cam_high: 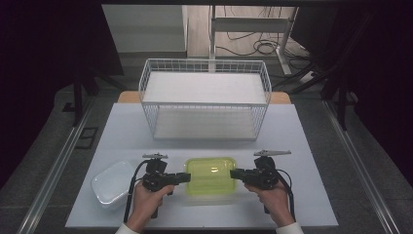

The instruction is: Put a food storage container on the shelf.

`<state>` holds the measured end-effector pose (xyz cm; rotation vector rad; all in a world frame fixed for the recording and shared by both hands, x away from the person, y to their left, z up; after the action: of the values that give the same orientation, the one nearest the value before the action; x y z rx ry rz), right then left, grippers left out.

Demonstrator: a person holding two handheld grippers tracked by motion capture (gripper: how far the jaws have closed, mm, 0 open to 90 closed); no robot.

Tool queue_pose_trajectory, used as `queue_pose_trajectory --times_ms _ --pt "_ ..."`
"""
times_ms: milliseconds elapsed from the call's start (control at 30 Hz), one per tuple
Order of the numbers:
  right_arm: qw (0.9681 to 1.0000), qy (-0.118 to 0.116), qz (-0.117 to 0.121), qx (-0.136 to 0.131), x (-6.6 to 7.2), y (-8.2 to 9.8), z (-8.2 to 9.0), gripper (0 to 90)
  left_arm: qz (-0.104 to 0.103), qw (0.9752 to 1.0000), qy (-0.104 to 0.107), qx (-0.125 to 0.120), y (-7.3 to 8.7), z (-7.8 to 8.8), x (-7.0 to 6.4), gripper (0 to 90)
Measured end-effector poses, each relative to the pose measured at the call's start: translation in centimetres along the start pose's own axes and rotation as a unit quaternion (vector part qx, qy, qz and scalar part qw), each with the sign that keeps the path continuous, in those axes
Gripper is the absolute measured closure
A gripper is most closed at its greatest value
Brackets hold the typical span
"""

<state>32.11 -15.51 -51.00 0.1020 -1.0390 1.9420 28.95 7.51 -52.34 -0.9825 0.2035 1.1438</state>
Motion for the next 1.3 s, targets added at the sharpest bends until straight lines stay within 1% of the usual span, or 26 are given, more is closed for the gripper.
queue_pose_trajectory --times_ms 200,400,533,667,800,867,967,1067,1100,1167,1300 --pt "0.9998 -0.003 0.016 -0.011 0.4 -0.3 0.4 78.3 -0.020 0.9997 -0.011 -0.011 -0.4 0.8 -0.6 79.5" --pt "0.9992 0.000 0.032 -0.026 1.0 -0.8 1.0 78.3 -0.026 0.9994 -0.011 -0.019 -0.7 1.3 -1.2 79.6" --pt "0.9984 0.006 0.047 -0.031 1.3 -1.0 1.3 78.2 -0.034 0.9990 -0.017 -0.022 -0.8 1.6 -1.5 79.6" --pt "0.9979 0.007 0.053 -0.036 1.6 -1.2 1.7 78.1 -0.038 0.9989 -0.015 -0.025 -1.1 1.9 -1.8 79.6" --pt "0.9974 0.007 0.058 -0.043 1.8 -1.5 2.2 78.3 -0.043 0.9986 -0.017 -0.026 -1.3 2.2 -2.2 79.5" --pt "0.9968 0.006 0.058 -0.054 2.0 -1.8 2.6 78.5 -0.045 0.9984 -0.015 -0.030 -1.6 2.4 -2.6 79.6" --pt "0.9950 0.005 0.069 -0.072 2.5 -2.6 3.5 78.9 -0.049 0.9983 -0.012 -0.030 -2.0 2.6 -3.1 79.5" --pt "0.9932 0.017 0.087 -0.076 2.9 -3.2 4.4 78.9 -0.054 0.9980 -0.016 -0.029 -2.6 2.7 -3.6 79.4" --pt "0.9929 0.020 0.087 -0.079 3.0 -3.5 4.6 78.9 -0.054 0.9979 -0.017 -0.030 -2.8 2.8 -3.7 79.4" --pt "0.9926 0.017 0.088 -0.082 3.0 -3.9 4.9 78.9 -0.060 0.9975 -0.020 -0.033 -3.3 3.0 -4.0 79.4" --pt "0.9919 0.016 0.090 -0.088 3.0 -4.5 5.4 78.9 -0.062 0.9972 -0.019 -0.037 -4.1 3.3 -4.4 79.4"
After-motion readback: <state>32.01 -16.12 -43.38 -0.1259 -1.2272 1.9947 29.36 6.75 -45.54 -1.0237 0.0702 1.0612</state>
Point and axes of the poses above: each handheld gripper's, and its own axes: z roughly backward along the jaws, y roughly out of its underside, x roughly to its left, the point moved 7 cm from there along -z, roughly forward along the jaws, and after that the axes turned 3 degrees about x, right-handed, at the moved point
